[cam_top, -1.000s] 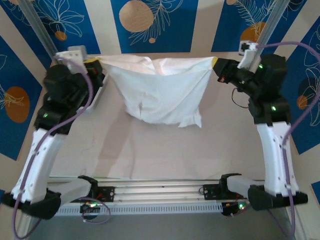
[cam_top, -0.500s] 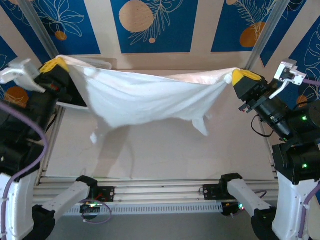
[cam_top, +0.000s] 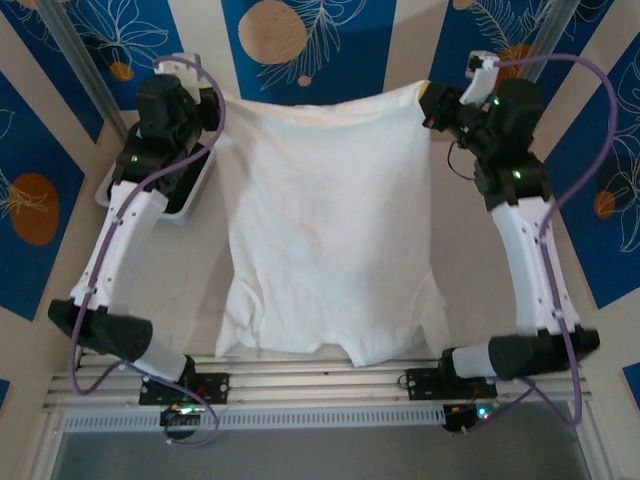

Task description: Fold the inside-out t-shirt

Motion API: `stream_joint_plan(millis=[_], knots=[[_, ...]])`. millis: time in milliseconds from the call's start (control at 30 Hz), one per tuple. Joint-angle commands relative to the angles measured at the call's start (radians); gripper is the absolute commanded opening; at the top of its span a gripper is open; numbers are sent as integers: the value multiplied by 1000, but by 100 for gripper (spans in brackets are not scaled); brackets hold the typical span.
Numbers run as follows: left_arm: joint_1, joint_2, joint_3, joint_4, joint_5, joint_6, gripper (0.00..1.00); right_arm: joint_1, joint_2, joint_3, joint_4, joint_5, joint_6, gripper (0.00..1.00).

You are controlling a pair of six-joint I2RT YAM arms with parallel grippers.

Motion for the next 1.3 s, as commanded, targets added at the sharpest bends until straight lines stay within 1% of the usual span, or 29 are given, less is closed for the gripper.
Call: stream_joint_plan(millis=[0,100,200,267,333,367,400,433,467,533,600,700,800,900,1000,1133,1267], knots=[[33,28,204,47,28,22,0,-8,47,165,99,5,-12,0],[35,74,347,10,45,45,0,-14,111,289,84,-17,3,0],[35,75,445,-7,70,46,0,-15,132,389,74,-44,17,0],[34,46,476,-14,93,39,0,-15,127,427,68,-63,25,0],[33,-16,451,-18,133,25,0,-14,105,431,58,-83,27,0],[31,-70,397,-12,156,15,0,-11,84,410,54,-92,25,0],[26,-140,292,14,182,4,0,-9,54,370,53,-100,22,0],[22,-220,170,57,202,-10,0,-7,24,319,51,-104,19,0],[16,-316,11,109,224,-36,0,-6,-17,246,48,-105,24,0],[7,-486,-285,198,286,-120,0,-5,-108,61,55,-106,35,0],[-24,-626,-575,245,368,-197,0,-4,-212,-162,52,-94,60,0],[-95,-765,-893,220,414,-220,0,-3,-314,-444,5,-75,91,0],[-164,-825,-1127,172,414,-229,0,-10,-349,-629,-73,-42,72,0],[-209,-799,-1246,180,437,-268,0,-29,-337,-731,-119,-27,62,0],[-242,-761,-1314,188,416,-253,0,-40,-299,-788,-119,-24,57,0],[-256,-682,-1361,184,368,-255,0,-47,-205,-785,-154,-45,29,0],[-309,-614,-1374,150,303,-229,0,-47,-146,-786,-191,-38,3,0]])
